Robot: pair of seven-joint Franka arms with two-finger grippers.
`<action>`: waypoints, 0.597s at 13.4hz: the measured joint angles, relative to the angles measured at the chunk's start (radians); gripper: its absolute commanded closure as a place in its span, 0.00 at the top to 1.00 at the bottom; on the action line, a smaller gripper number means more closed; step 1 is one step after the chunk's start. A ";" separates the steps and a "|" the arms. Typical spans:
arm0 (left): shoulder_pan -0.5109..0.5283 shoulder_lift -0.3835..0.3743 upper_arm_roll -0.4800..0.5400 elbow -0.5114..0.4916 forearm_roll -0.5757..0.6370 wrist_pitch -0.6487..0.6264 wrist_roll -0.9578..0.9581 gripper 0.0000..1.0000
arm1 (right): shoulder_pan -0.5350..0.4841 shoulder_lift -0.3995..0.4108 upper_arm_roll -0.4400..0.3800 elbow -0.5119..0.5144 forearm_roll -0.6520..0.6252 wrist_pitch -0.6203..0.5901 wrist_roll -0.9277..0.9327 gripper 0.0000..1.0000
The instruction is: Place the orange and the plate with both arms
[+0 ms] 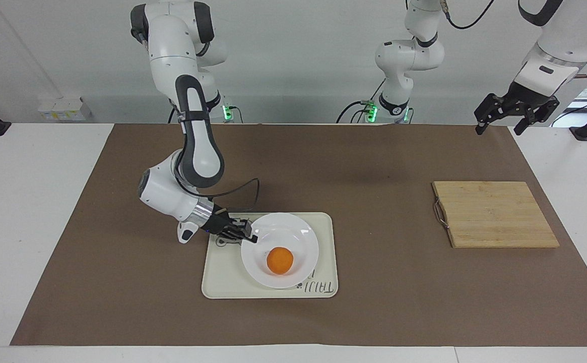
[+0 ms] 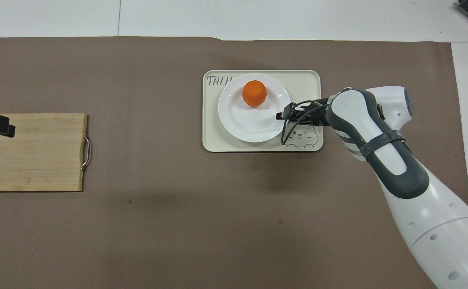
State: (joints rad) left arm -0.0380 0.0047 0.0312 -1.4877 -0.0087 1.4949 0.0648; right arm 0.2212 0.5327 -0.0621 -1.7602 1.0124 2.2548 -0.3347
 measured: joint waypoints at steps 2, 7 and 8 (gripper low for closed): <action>0.000 0.000 0.000 0.000 0.000 0.000 0.000 1.00 | 0.000 0.000 -0.001 0.002 -0.059 0.006 0.000 1.00; 0.000 0.000 0.000 0.000 0.000 0.000 0.000 1.00 | -0.007 -0.018 -0.019 0.025 -0.183 0.022 0.001 1.00; 0.000 0.000 0.000 0.000 0.000 0.000 0.000 1.00 | -0.012 -0.032 -0.025 0.029 -0.247 0.023 0.004 1.00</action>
State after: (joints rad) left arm -0.0380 0.0047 0.0312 -1.4877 -0.0087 1.4949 0.0648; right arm 0.2088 0.5011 -0.0869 -1.7315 0.7651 2.2775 -0.3309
